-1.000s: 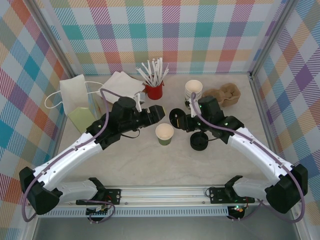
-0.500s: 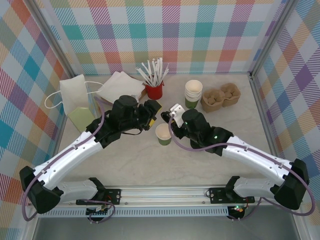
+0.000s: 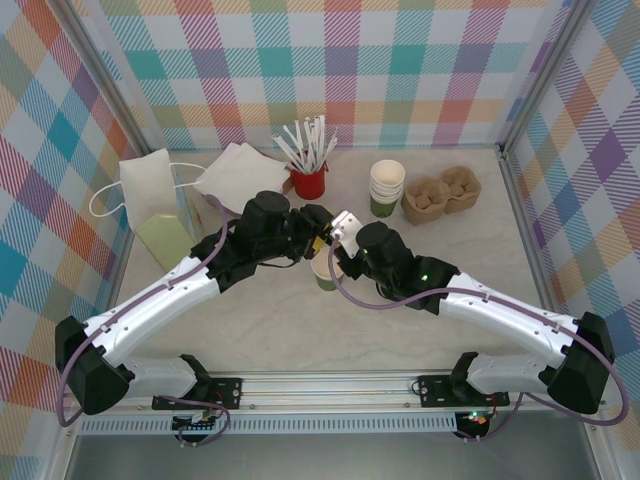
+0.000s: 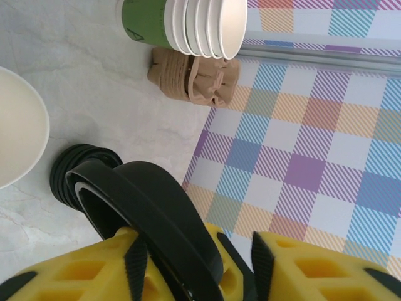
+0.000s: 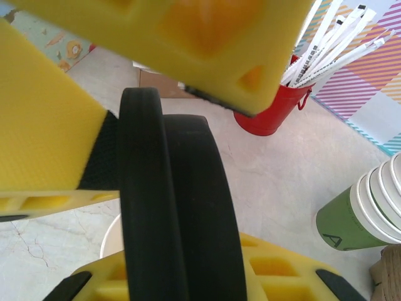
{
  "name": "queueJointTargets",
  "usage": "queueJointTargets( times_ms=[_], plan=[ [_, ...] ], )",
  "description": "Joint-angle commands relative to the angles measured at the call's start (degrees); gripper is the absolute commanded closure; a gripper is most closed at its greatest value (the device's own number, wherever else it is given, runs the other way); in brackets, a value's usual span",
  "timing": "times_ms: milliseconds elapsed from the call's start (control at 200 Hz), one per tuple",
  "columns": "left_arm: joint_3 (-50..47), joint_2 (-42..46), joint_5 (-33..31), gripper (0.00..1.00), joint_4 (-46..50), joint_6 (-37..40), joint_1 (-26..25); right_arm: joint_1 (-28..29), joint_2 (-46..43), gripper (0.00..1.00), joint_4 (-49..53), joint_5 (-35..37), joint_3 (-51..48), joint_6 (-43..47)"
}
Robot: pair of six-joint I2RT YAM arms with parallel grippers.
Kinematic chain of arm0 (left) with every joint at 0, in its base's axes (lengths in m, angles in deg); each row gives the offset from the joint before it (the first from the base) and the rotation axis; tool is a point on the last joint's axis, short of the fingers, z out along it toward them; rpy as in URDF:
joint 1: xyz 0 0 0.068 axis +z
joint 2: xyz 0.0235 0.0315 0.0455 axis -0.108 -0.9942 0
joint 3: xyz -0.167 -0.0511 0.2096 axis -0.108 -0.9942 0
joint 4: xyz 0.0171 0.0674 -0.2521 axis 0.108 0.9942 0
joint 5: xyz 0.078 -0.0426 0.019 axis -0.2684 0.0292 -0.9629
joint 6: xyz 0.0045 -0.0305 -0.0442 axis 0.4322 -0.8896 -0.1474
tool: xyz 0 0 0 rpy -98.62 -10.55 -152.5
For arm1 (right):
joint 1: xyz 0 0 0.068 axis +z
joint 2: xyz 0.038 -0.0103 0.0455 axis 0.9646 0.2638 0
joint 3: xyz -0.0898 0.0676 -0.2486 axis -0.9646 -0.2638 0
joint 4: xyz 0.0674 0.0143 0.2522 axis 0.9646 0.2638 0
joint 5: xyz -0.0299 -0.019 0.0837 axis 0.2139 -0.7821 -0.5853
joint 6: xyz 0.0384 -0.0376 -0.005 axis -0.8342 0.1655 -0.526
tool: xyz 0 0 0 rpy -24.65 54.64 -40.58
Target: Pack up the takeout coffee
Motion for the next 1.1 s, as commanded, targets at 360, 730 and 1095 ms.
queueJointTargets(
  times_ms=[360,730,1095],
  plan=[
    [-1.0,-1.0,1.1,0.83,-3.2,2.1,-0.5,0.5,-0.8,0.73,0.5,-0.5,0.2,-1.2],
    [-2.7,1.2,7.1,0.97,-3.2,17.2,2.8,-7.0,-10.7,0.19,8.5,-20.2,-4.1,-4.7],
    [-3.2,5.8,19.6,0.99,1.9,39.2,5.5,-23.0,-22.9,0.00,-2.9,-52.6,-14.4,6.0]
  ],
)
